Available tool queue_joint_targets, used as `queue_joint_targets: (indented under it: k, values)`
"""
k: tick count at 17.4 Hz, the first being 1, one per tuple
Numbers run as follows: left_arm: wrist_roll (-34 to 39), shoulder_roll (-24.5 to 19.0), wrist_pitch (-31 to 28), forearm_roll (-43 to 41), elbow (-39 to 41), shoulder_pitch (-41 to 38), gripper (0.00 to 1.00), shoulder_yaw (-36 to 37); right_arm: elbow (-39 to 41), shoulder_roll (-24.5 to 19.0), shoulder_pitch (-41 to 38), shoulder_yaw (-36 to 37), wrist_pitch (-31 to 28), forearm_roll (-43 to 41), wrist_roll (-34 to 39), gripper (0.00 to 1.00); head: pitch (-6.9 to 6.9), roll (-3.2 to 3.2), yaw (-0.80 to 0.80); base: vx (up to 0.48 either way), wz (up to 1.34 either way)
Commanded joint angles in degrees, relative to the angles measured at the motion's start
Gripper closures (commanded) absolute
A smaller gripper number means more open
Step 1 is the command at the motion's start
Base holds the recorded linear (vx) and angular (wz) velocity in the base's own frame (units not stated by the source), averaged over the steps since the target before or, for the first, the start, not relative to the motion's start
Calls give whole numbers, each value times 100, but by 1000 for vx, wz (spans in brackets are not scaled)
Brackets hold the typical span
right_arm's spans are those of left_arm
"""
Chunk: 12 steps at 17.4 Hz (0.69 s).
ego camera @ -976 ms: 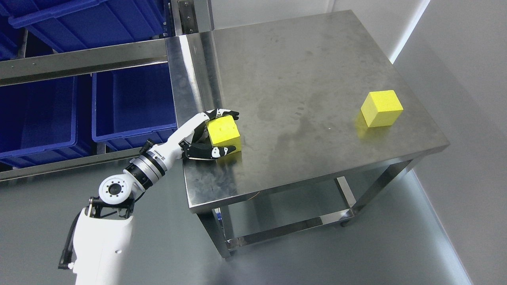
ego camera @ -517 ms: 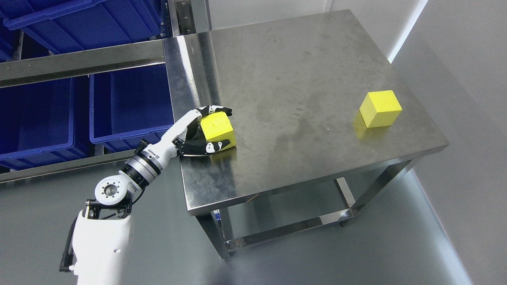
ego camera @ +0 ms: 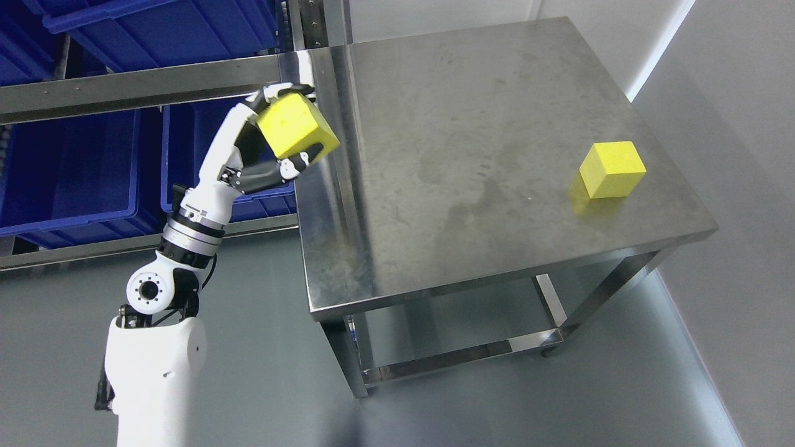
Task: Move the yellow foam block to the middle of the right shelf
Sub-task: 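Lift the yellow cube up off the table with the left hand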
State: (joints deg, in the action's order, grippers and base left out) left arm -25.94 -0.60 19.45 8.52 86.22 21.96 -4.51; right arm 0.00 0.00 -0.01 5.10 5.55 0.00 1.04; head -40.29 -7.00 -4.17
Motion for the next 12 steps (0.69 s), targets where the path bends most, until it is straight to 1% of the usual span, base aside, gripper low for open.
queue_joint_targets:
  k: [1,6,12]
  values:
    - [1045,-40,243,370,-9,116,68,-200,100,100,18,0,-2,0,1,0,0,0,0,-47,129]
    - [1021,-40,269,361,9,1,68,-445,100,100,18,0,-2,0,1,0,0,0,0,-51,174]
    - [713,-40,269,361,62,-95,68,-885,100,100,18,0,-2,0,1,0,0,0,0,-51,428]
